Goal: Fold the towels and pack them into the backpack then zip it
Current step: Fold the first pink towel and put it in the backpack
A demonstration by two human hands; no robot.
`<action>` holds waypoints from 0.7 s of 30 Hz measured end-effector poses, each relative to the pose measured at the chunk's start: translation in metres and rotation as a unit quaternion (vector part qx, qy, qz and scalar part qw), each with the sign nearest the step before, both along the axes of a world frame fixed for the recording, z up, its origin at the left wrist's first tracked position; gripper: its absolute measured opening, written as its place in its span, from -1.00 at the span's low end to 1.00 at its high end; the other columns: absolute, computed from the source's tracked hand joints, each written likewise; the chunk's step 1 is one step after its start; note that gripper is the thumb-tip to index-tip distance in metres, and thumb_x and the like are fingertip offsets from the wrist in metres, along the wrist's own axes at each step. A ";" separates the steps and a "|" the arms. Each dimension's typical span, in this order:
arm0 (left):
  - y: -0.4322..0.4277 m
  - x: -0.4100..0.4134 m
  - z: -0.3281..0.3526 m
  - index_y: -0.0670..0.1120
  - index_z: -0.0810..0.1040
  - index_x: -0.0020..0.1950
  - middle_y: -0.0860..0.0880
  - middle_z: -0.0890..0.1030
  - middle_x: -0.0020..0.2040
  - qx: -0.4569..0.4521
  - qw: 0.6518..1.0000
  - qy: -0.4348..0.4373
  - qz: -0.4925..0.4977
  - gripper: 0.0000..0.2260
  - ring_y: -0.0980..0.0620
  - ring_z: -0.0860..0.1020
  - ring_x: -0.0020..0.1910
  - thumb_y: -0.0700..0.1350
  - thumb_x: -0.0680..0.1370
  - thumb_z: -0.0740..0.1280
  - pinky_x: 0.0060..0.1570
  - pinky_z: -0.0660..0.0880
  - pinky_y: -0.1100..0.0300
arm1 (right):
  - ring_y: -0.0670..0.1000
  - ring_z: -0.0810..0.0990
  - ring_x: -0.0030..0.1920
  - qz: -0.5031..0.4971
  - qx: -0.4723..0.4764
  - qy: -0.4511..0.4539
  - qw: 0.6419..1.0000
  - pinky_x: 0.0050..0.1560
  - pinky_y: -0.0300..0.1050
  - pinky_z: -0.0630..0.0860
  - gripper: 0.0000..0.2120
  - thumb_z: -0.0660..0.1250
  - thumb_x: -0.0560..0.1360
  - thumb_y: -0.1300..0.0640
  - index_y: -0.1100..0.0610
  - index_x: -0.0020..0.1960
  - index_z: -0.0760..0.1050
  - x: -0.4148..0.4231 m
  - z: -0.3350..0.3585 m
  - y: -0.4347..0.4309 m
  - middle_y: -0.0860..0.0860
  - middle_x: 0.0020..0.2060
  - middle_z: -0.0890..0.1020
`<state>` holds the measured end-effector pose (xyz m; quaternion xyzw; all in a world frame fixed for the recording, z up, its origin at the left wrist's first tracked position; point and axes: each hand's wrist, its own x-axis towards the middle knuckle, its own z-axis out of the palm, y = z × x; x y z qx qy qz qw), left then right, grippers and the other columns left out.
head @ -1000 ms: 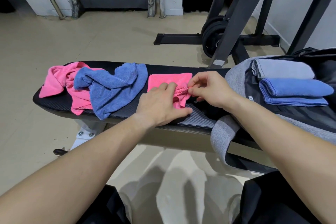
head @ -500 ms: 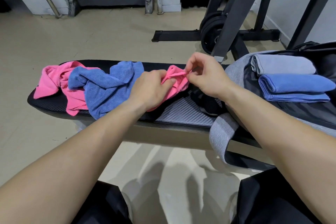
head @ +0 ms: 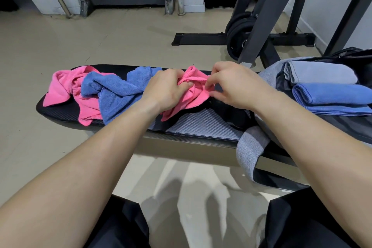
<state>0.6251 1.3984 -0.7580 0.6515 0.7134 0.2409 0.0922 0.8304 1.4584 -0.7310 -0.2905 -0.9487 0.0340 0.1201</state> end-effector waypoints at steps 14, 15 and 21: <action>0.000 0.006 0.005 0.01 0.60 -0.16 0.02 0.59 -0.33 0.017 0.998 -0.044 0.044 -0.80 -0.13 0.55 -0.15 0.04 0.59 0.29 -0.14 0.49 0.04 | -0.02 0.52 -0.19 0.011 -0.089 -0.012 0.996 -0.09 0.05 0.53 -0.89 0.30 0.39 0.16 -0.03 -0.17 0.55 0.005 -0.002 -0.001 -0.12 -0.23 0.52; 0.001 0.007 0.005 0.04 0.60 -0.17 0.05 0.56 -0.37 0.015 0.998 -0.039 0.040 -0.81 -0.12 0.53 -0.17 0.05 0.59 0.30 -0.16 0.48 0.05 | -0.02 0.53 -0.19 0.019 -0.097 0.007 0.995 -0.11 0.03 0.54 -0.90 0.30 0.40 0.11 -0.03 -0.13 0.56 0.003 -0.002 -0.006 -0.12 -0.24 0.55; 0.001 0.015 0.002 0.06 0.47 -0.35 0.05 0.53 -0.42 -0.002 0.999 -0.020 0.028 -0.72 -0.09 0.51 -0.24 0.06 0.56 0.34 -0.20 0.47 0.04 | 0.20 0.61 0.06 -0.053 0.005 -0.115 0.992 -0.13 -0.02 0.38 -0.74 0.20 0.55 -0.06 -0.16 0.20 0.53 -0.009 -0.011 -0.024 0.03 0.00 0.64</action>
